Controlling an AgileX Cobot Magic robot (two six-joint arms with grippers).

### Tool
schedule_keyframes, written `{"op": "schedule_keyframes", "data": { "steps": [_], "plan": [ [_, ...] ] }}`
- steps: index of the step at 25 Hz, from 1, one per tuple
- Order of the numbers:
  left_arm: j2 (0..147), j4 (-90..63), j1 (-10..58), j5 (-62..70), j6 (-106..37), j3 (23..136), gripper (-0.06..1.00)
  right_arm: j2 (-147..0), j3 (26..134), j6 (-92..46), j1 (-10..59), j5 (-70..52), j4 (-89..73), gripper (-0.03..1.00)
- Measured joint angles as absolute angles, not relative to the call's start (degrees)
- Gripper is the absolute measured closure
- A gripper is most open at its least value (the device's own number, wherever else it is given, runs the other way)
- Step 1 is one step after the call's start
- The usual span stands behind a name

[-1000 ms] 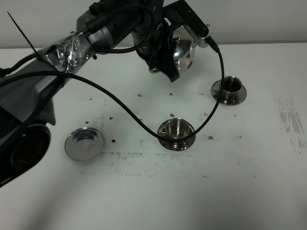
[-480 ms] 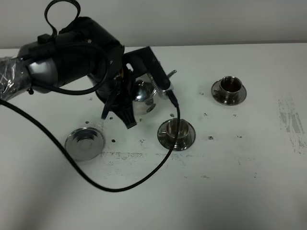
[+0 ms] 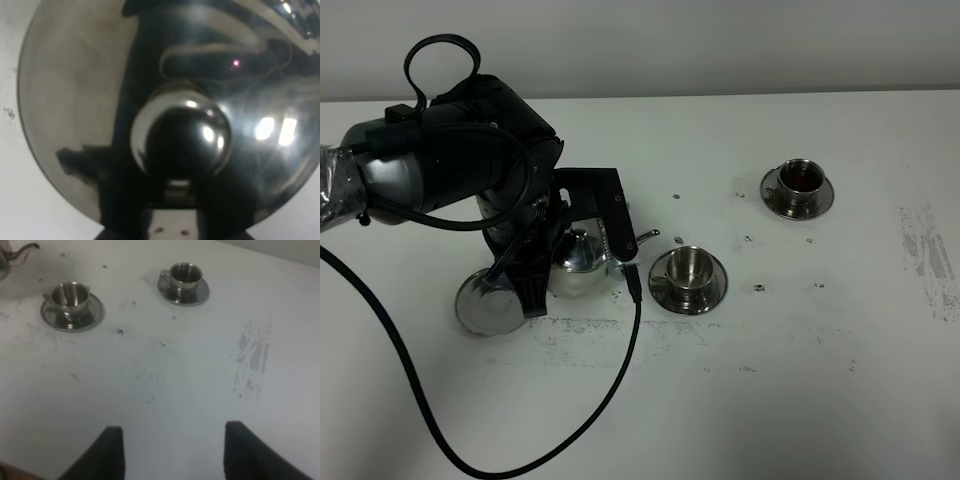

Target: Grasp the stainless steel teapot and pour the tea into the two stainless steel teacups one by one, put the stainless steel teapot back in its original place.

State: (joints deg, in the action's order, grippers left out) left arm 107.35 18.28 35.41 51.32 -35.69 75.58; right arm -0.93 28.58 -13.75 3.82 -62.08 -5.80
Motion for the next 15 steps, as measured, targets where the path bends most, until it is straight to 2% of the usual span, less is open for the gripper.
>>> {"op": "schedule_keyframes", "data": {
  "steps": [15],
  "plan": [
    [107.35, 20.48, 35.41, 45.29, -45.93, 75.58, 0.77, -0.93, 28.58, -13.75, 3.82, -62.08, -5.8, 0.54]
  ]
}}
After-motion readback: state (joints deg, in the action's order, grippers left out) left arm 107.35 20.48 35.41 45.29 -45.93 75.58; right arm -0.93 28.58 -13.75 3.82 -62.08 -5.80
